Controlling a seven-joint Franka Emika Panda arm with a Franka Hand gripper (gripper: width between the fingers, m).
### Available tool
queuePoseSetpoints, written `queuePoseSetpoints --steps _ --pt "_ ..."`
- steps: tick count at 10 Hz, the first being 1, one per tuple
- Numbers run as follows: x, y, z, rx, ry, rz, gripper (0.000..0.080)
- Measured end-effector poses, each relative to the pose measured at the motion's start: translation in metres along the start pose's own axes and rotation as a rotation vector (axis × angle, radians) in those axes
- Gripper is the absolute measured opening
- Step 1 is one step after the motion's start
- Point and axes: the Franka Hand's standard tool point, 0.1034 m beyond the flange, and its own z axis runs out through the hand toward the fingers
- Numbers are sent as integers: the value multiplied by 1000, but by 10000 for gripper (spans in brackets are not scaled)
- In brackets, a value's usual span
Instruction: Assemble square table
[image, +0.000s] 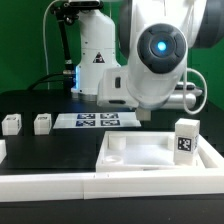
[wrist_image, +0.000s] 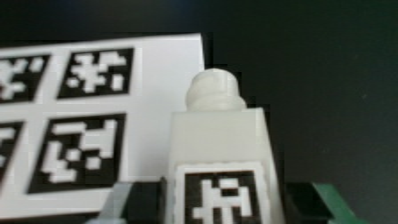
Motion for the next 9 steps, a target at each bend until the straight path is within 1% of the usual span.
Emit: queuePoseSetpoints --steps 1,2,3,4,5,6,7,8,9 --pt "-9 4 -8 9 -8 4 288" --pt "-13 5 -13 14 1 4 288" --pt "-10 4 -13 15 23 3 289" --pt "-10 5 -12 15 22 4 289" --pt "-5 4 -15 18 62 2 289" --pt "1 4 -21 26 159 -11 290" --pt "1 9 -28 39 222 -21 290" --pt "-3 15 -40 35 250 -26 290" --pt "-5 19 -60 44 309 -36 290"
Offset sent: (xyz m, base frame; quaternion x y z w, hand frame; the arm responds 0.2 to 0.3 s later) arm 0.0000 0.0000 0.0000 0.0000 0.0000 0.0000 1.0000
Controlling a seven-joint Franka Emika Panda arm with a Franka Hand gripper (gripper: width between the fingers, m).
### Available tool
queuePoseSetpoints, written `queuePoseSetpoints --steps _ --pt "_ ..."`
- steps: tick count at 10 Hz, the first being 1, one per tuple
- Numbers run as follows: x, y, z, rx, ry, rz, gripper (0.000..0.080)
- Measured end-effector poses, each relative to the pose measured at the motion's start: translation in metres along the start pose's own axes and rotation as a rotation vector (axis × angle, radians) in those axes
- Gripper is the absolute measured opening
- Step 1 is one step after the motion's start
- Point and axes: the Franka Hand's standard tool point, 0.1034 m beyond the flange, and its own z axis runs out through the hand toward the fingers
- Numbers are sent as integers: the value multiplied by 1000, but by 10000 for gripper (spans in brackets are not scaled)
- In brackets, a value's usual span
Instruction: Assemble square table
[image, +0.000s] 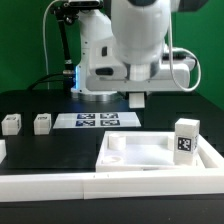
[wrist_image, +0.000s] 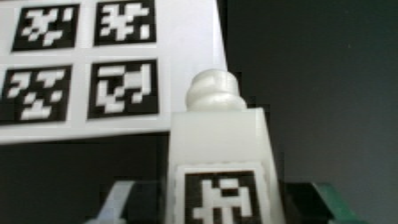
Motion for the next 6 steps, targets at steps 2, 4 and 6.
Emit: queuePoseSetpoints --steps 2,4,6 --pt "3 5 -26 16 75 4 290" --pt "13 1 -38 24 243 0 290" --pt "15 1 -37 25 395 -7 290"
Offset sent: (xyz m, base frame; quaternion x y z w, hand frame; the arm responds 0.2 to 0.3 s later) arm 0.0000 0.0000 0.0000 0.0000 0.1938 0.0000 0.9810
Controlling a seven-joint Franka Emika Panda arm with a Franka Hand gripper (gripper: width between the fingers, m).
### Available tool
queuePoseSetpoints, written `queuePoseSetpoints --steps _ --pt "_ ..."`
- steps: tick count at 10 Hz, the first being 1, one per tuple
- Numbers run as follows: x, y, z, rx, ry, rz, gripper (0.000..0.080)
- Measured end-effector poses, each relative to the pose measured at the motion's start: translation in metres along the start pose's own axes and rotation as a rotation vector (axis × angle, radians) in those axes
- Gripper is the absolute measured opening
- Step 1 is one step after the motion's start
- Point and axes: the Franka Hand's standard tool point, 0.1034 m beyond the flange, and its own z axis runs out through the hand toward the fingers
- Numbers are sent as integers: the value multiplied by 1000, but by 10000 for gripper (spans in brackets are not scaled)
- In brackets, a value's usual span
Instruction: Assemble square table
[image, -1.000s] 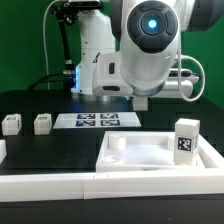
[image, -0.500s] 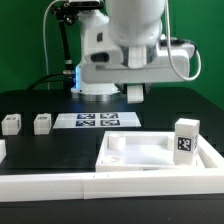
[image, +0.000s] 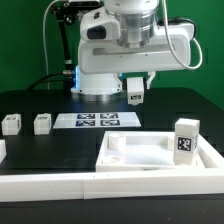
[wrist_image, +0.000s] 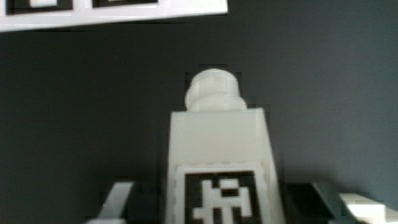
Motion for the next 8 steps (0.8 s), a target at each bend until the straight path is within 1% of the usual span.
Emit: queuePoseSetpoints --steps 1,2,3,5,6,7,8 --pt "5 2 9 -12 91 -14 290" --pt "13 3 0 -31 173 -46 290" --pt "18 5 -9 -27 221 -59 290" --pt "40 14 -34 -29 359 -90 290" --pt "50 14 -45 -29 447 -87 290" --pt "53 15 -46 -34 527 -89 290" --pt "52 17 -46 -42 602 -90 290"
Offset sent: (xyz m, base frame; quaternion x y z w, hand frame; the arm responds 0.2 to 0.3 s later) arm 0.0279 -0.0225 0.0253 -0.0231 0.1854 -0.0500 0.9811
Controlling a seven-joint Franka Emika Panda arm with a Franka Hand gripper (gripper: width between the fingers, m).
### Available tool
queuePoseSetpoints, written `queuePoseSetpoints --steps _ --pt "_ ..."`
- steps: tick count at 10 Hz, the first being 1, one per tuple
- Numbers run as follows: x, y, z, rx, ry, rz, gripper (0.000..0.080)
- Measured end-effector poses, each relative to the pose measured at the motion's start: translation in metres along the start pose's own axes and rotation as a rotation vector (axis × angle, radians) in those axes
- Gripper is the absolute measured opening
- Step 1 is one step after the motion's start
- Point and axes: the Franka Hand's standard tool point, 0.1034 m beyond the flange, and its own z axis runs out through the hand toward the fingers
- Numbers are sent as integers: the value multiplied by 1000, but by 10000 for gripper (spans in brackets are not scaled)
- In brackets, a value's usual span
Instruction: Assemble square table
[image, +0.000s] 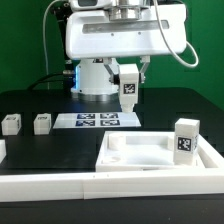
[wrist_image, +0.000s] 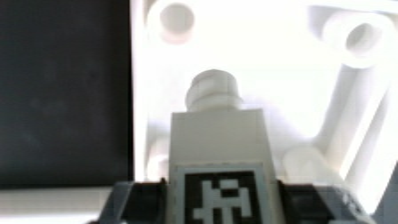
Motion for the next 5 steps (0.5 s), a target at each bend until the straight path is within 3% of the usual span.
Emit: queuePoseSetpoints --steps 1,2,5 --pt "-4 1 4 -7 22 -4 290" --pt "-7 3 17 -19 26 -17 290" --pt "13 17 34 -40 31 -56 290"
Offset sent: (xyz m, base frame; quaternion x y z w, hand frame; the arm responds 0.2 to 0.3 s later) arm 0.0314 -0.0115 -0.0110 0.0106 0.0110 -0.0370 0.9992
